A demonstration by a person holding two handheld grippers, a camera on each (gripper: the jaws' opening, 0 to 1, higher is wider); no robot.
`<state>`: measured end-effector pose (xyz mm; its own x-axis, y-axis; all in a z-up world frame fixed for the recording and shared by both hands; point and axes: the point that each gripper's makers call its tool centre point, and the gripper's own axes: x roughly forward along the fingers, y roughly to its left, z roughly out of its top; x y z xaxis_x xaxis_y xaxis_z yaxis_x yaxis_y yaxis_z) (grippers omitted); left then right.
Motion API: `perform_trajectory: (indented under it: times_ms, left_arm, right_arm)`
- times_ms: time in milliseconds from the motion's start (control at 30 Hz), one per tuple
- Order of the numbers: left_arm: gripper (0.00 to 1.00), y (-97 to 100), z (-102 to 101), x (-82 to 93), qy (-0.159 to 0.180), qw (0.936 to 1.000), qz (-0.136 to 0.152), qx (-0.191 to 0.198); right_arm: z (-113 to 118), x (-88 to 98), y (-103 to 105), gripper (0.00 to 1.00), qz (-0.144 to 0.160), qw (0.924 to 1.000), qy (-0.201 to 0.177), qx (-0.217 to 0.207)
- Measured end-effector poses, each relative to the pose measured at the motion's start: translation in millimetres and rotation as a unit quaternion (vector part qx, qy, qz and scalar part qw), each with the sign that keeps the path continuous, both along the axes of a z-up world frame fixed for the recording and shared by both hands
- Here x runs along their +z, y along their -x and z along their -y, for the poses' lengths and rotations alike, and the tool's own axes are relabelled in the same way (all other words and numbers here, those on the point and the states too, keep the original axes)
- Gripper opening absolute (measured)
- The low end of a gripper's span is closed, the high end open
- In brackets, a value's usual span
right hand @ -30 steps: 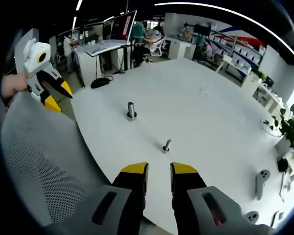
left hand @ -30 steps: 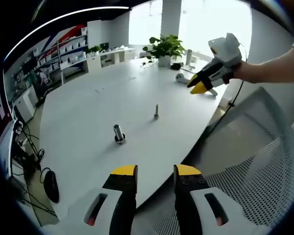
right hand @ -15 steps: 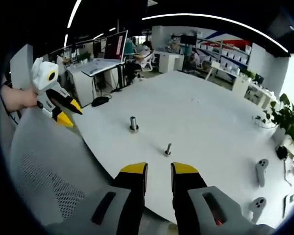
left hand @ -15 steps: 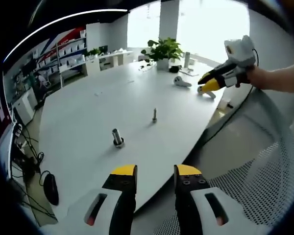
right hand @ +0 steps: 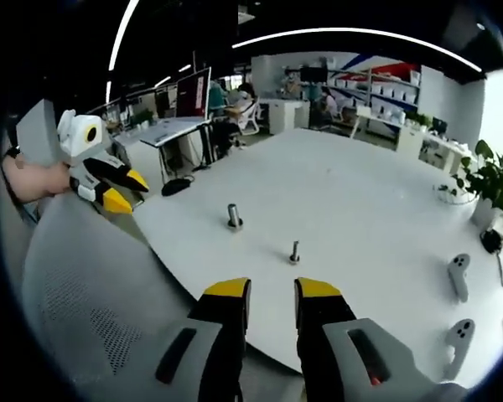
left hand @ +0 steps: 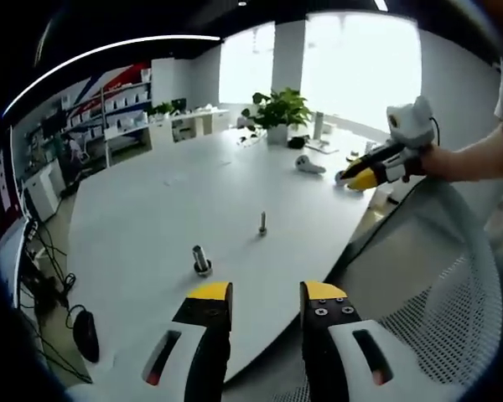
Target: Place the washer onto the threaded stud by aligning its center hole with the stud, sliding it down to the base, and recovering from edge contact or off-axis alignment until the washer reaches the visible bottom stop.
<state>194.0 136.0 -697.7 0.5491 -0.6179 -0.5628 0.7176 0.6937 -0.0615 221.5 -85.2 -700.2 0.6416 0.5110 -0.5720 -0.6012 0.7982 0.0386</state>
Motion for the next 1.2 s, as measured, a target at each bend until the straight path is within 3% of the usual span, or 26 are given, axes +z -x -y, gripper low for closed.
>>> perform_trajectory:
  times_ms: [167,333,433,533,667,1200]
  left_arm:
    - [0.31,-6.1,-5,3.2,0.016,0.9995,-0.004,0.025]
    - [0.32,-11.6,-13,3.7,0.026,0.9981,-0.009,0.055]
    - [0.32,-13.7,-15,4.6,0.023,0.9979,-0.004,0.061]
    - [0.32,-15.0,-16,6.0,0.021,0.9976,0.001,0.066]
    - [0.32,-15.8,-18,6.2,0.017,0.9972,0.005,0.072]
    - [0.32,-14.5,-21,-5.0,-0.01,0.9971,-0.015,0.074]
  right_arm:
    - [-3,1.2,-1,0.25,-0.002,0.9998,-0.02,0.002]
    - [-8,0.0,1,0.28,0.005,0.9997,-0.01,0.021]
    - [-10,-1.0,3,0.29,0.007,0.9996,-0.003,0.028]
    - [-7,4.2,1,0.29,0.01,0.9994,-0.028,0.018]
    - [-8,3.5,1,0.3,0.01,0.9994,-0.026,0.018]
    - [-5,5.6,-1,0.3,0.011,0.9991,-0.04,0.002]
